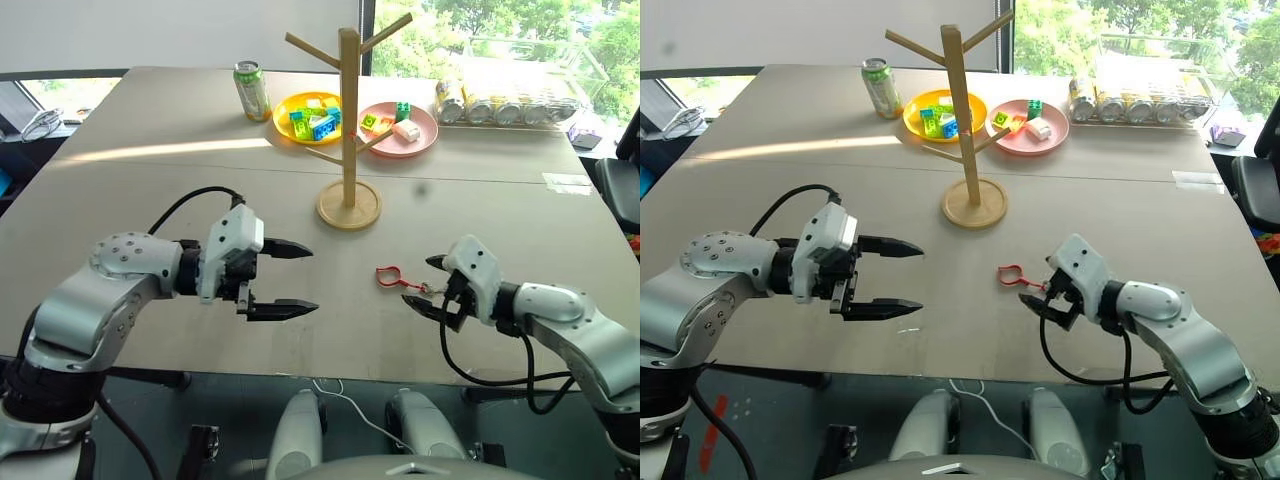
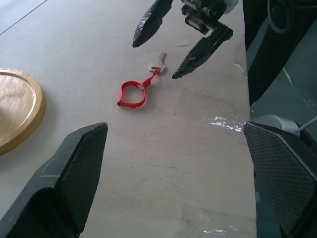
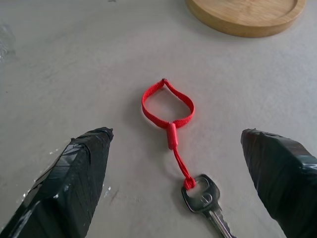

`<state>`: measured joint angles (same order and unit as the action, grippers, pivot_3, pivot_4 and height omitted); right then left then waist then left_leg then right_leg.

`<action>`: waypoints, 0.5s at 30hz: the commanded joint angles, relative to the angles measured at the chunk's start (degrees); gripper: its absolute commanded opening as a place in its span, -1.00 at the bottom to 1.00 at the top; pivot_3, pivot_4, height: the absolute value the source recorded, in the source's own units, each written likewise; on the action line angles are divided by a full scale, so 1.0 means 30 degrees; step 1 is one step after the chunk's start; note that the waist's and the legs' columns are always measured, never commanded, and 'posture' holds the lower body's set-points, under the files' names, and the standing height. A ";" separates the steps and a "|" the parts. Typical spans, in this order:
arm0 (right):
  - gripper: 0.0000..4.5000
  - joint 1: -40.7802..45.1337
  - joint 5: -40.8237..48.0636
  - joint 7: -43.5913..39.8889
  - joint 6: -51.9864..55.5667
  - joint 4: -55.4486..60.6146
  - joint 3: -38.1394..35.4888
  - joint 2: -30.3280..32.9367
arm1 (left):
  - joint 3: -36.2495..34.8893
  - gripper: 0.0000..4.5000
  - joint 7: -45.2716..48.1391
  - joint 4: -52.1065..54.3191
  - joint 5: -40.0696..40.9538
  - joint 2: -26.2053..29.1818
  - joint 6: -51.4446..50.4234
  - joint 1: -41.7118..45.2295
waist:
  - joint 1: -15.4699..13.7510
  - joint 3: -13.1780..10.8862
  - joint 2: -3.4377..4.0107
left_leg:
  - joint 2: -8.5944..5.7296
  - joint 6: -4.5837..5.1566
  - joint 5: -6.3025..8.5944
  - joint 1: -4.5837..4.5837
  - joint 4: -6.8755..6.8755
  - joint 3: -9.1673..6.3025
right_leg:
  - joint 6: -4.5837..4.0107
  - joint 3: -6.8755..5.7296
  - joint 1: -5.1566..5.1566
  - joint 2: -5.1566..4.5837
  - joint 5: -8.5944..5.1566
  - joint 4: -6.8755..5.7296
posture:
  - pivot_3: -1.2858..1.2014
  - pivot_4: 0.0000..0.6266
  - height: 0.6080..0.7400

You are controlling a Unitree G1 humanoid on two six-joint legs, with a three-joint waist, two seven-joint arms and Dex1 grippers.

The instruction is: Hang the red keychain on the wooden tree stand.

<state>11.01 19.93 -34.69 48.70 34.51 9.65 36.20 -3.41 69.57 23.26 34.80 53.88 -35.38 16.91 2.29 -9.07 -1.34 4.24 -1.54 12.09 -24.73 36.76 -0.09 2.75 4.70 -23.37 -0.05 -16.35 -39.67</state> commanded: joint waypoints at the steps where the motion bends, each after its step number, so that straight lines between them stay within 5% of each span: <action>1: 0.98 0.0411 -0.0646 0.0389 -0.0496 -0.0506 0.0677 -0.0399 | 0.0031 1.00 0.0004 0.0120 -0.0181 -0.0019 0.0591 0.0104 | -0.0003 0.0000 0.0000 | 0.0000 0.0000 0.0000 -0.0001 0.0000 -0.0002 | -0.0001 0.0000 0.0000 0.0000 0.0001 0.0001 | 0.03 -0.52 1.00; 13: 0.98 0.0767 -0.1706 0.0208 -0.1509 -0.1968 0.1596 -0.0822 | -0.0063 1.00 -0.0123 0.0321 -0.0163 -0.0070 0.0688 0.0124 | -0.0015 -0.0001 0.0001 | 0.0000 0.0000 0.0000 -0.0003 0.0001 0.0003 | -0.0002 0.0002 -0.0001 0.0000 0.0002 -0.0002 | 0.03 -0.52 1.00; 15: 0.74 0.0685 -0.1825 0.0113 -0.1727 -0.2136 0.1636 -0.0737 | -0.0098 1.00 -0.0230 0.0363 -0.0140 -0.0106 0.0653 0.0159 | -0.0016 -0.0001 0.0001 | 0.0000 0.0000 0.0000 -0.0003 0.0002 0.0003 | -0.0004 0.0001 -0.0001 -0.0001 0.0003 -0.0003 | 0.03 -0.52 1.00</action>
<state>12.94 14.98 -33.84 45.19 27.52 14.89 33.54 -2.78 69.29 23.00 33.92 53.60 -34.30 16.92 2.24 -9.08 -1.33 4.24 -1.54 12.09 -24.73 36.77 -0.08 2.73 4.71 -23.37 -0.05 -16.34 -39.68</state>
